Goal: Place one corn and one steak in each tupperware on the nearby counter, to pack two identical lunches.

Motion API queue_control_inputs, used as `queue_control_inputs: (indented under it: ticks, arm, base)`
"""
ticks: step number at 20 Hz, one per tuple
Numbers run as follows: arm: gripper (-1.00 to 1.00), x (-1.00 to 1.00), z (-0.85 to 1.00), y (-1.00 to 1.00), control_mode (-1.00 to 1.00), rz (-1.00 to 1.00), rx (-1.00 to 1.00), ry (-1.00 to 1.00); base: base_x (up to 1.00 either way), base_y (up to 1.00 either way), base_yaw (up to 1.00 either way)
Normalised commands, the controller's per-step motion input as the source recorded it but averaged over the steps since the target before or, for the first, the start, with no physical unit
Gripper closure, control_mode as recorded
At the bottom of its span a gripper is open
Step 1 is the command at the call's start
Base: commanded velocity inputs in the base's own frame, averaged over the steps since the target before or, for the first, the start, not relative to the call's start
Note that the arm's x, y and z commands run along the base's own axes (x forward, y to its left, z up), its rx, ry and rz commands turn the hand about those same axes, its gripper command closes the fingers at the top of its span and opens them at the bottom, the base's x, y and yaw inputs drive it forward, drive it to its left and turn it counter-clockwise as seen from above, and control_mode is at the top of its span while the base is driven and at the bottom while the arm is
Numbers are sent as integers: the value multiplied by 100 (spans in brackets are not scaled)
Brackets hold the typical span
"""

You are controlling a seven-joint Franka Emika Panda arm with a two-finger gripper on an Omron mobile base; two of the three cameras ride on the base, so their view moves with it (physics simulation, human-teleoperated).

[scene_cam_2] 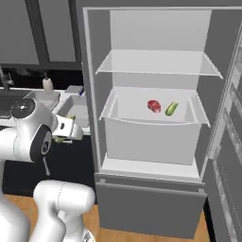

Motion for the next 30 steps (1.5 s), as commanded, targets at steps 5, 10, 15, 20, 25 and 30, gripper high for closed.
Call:
queue_control_inputs:
  ticks: [5,10,15,20,25,30]
  arm:
    - [100,0,0,0,100,0,0,0]
    - [100,0,0,0,100,0,0,0]
    - [100,0,0,0,100,0,0,0]
    - [100,0,0,0,100,0,0,0]
    - [100,28,-42,-43,-100,-6,-4,15]
    - [100,55,-29,-73,-100,0,0,10]
  base:
    - [27,100,5]
    - [65,100,1]
    - [96,100,0]
    - [76,75,-1]
    - [0,0,0]
    - [0,0,0]
